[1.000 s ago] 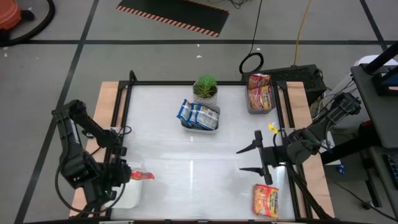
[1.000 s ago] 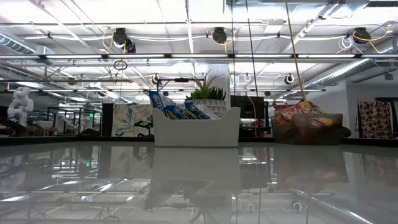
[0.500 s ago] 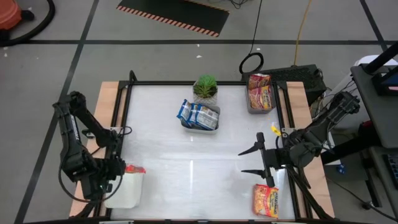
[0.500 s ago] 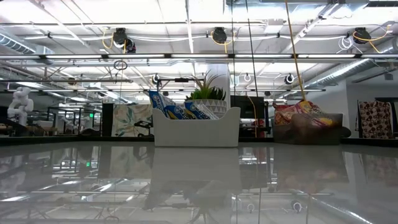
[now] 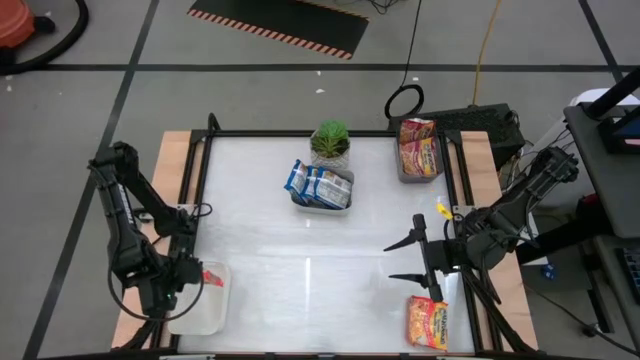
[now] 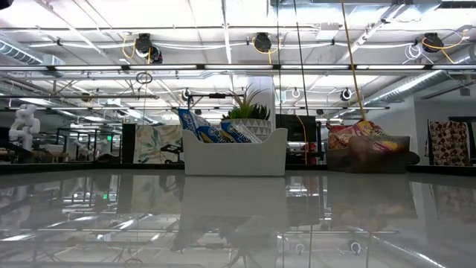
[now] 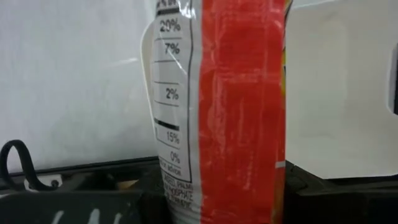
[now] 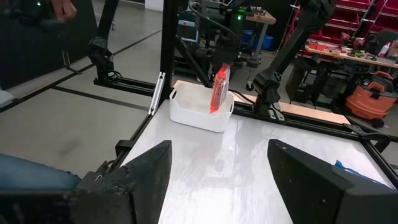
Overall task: Sort Maruchan noodles
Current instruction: Put the left orange noodle pack into the white bin
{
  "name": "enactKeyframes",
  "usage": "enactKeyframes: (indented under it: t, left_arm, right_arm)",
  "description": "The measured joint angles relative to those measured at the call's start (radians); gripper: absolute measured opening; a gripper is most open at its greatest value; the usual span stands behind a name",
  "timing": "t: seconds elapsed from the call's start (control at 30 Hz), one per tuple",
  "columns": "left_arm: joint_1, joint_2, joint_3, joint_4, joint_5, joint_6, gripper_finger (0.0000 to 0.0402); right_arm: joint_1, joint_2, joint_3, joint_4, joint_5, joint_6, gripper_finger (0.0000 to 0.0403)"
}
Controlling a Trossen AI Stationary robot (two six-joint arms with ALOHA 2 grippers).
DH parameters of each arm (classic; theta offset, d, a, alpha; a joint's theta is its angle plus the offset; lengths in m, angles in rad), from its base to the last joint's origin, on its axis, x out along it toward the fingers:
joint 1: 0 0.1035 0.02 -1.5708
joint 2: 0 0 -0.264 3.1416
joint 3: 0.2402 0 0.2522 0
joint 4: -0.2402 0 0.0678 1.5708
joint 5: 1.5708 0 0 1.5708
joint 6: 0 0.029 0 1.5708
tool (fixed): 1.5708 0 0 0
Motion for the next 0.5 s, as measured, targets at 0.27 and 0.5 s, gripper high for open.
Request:
enactKeyframes:
  t: [0.27, 0.5]
  left_arm:
    - [0.000, 0.000, -0.003, 0.000, -0.061, -0.002, 0.0127]
    - [0.000, 0.000, -0.003, -0.002, -0.044, 0.008, 0.0127]
  right_arm:
    - [0.000, 0.000, 0.000, 0.000, 0.000, 0.006, 0.0257]
    - [0.000, 0.000, 0.000, 0.000, 0.000, 0.011, 0.0257]
